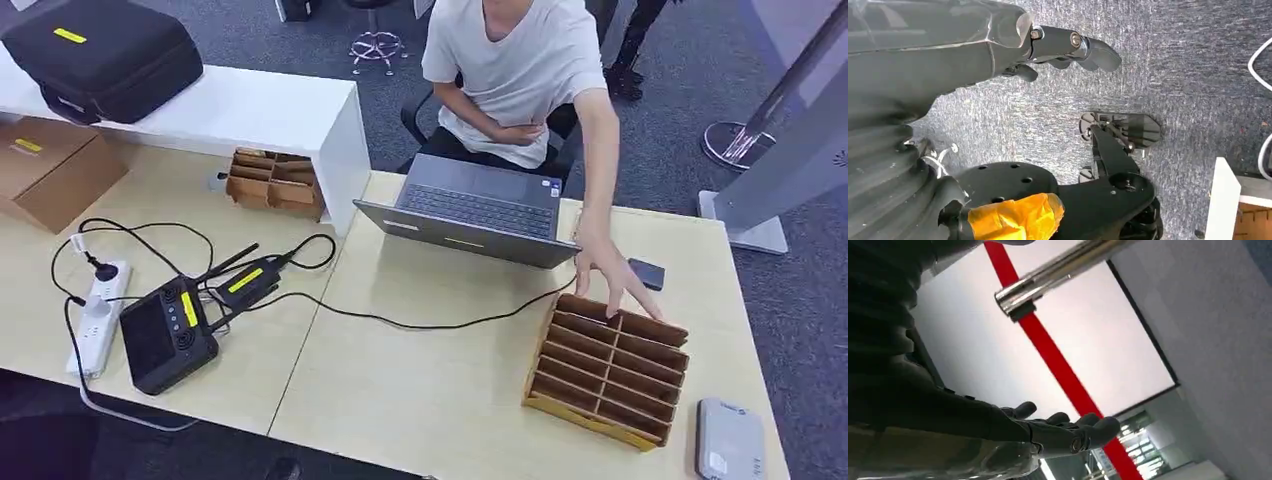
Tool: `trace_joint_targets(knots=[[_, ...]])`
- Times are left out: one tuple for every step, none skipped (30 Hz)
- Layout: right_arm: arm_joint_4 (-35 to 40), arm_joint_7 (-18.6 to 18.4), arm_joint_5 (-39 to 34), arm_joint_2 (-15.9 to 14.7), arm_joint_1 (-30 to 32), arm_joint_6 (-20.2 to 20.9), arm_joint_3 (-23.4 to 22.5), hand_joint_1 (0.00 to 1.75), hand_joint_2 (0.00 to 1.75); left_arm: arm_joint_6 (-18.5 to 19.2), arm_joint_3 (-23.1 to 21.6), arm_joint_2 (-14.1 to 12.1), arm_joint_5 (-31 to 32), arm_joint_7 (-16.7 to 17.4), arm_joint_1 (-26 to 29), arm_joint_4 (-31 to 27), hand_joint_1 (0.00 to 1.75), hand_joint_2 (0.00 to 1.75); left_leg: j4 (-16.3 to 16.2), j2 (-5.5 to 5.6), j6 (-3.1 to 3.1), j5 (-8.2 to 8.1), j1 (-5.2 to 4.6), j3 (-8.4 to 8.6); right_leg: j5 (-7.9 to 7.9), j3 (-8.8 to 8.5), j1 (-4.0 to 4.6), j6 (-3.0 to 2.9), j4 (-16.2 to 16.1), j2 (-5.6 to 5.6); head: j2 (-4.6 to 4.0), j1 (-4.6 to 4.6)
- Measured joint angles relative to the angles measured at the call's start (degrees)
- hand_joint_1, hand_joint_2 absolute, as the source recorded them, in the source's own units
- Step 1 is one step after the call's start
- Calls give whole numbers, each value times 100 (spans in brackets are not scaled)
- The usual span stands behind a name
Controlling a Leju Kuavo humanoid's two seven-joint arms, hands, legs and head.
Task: Pass the card to the sensor for recognition and then transmit it.
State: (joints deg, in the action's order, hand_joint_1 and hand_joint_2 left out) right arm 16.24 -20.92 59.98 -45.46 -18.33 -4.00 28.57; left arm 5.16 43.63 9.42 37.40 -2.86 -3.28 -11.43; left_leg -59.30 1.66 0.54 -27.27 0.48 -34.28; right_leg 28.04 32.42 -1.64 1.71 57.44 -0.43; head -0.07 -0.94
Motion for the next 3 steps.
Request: trace_joint_targets(knots=[[-17, 0, -2, 33, 54, 33, -33, 0, 175, -2, 4, 0, 2, 0, -1, -2, 0, 175, 0, -2, 0, 0, 0, 2, 0, 1, 0, 0, 0, 4, 0, -2], [-33, 0, -7, 68, 118, 63, -77, 0, 175, -2, 7, 0, 9, 0, -1, 0, 0, 175, 0, -2, 0, 0, 0, 3, 1, 1, 0, -1, 0, 4, 0, 0], [-46, 0, -20, 102, 183, 90, -118, 0, 175, -9, 7, 2, 15, 2, -1, 0, 0, 175, 0, -1, 0, 0, 0, 3, 1, 0, 0, -2, 0, 2, 0, 0]])
